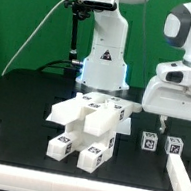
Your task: Assemble chair
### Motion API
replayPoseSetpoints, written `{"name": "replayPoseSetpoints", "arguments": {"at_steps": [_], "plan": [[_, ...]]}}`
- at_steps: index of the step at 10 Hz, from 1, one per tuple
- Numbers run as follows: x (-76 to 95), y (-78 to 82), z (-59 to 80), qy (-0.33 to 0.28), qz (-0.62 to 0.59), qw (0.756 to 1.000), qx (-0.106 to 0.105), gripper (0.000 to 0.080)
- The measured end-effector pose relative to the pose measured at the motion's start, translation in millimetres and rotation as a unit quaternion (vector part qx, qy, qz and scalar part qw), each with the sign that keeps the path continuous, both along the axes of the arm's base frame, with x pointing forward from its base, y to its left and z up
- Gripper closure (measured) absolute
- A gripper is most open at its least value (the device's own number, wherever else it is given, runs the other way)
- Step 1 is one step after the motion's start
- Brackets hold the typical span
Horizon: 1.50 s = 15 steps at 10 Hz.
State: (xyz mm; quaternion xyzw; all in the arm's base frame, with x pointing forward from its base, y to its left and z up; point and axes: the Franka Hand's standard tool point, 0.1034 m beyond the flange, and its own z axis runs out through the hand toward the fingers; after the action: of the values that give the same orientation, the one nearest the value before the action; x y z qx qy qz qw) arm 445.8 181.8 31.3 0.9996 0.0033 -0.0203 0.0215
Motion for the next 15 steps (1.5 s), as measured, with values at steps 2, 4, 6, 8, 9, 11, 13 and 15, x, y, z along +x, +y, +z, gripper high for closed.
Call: {"name": "replayPoseSetpoints", "arguments": {"at_steps": [2,4,6,8,9,11,13,15], "plan": [[-3.6,3.8,-10.5,0.004,0.0,1.0,-0.002,0.015],[-5.1,4.7,-16.6,0.008,0.001,1.0,-0.005,0.015],[-4.6,5.0,-18.4,0.009,-0.002,1.0,-0.006,0.015],[-4.8,4.8,-18.8,0.009,-0.002,1.0,-0.006,0.0432],[-4.7,4.9,-18.7,0.009,-0.002,1.0,-0.006,0.0432],[-4.7,4.8,-18.8,0.009,-0.002,1.0,-0.006,0.0516],[-4.8,4.8,-18.8,0.009,-0.002,1.0,-0.006,0.0516],[-4.7,4.8,-18.8,0.009,-0.002,1.0,-0.006,0.0516]]}}
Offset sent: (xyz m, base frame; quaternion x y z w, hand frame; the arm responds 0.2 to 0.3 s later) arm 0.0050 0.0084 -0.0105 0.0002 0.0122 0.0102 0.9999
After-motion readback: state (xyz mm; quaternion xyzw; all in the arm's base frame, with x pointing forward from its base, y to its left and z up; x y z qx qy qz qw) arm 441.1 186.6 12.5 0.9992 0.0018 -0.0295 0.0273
